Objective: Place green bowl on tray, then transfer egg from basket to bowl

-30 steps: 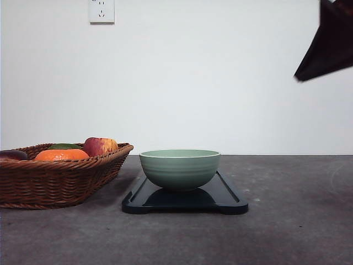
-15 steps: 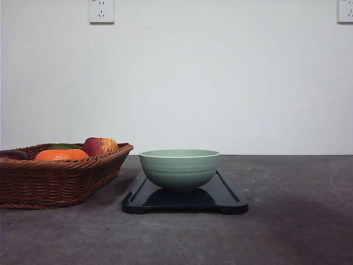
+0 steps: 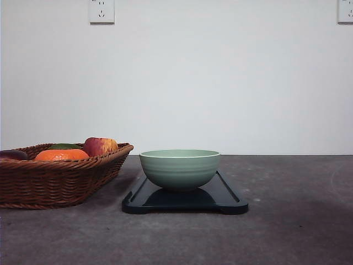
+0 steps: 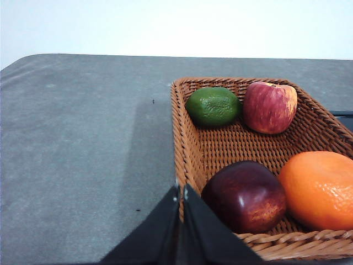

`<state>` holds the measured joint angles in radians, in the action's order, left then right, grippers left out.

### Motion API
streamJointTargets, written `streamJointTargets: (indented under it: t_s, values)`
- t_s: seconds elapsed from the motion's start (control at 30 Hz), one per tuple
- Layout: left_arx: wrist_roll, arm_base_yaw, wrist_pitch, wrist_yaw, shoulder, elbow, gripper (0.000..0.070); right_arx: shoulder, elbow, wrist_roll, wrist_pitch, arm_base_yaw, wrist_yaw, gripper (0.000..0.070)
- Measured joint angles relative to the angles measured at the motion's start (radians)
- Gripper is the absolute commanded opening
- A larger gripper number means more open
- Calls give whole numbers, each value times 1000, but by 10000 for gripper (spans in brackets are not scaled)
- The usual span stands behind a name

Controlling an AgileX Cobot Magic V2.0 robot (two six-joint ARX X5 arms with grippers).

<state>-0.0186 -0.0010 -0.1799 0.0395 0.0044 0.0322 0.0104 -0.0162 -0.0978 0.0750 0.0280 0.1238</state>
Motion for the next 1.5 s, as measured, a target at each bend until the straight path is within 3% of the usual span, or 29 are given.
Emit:
streamJointTargets:
  t_s: [1.5]
  values:
    - [0, 0, 0, 0, 0, 0, 0, -6, 0, 1, -29, 0, 0, 16]
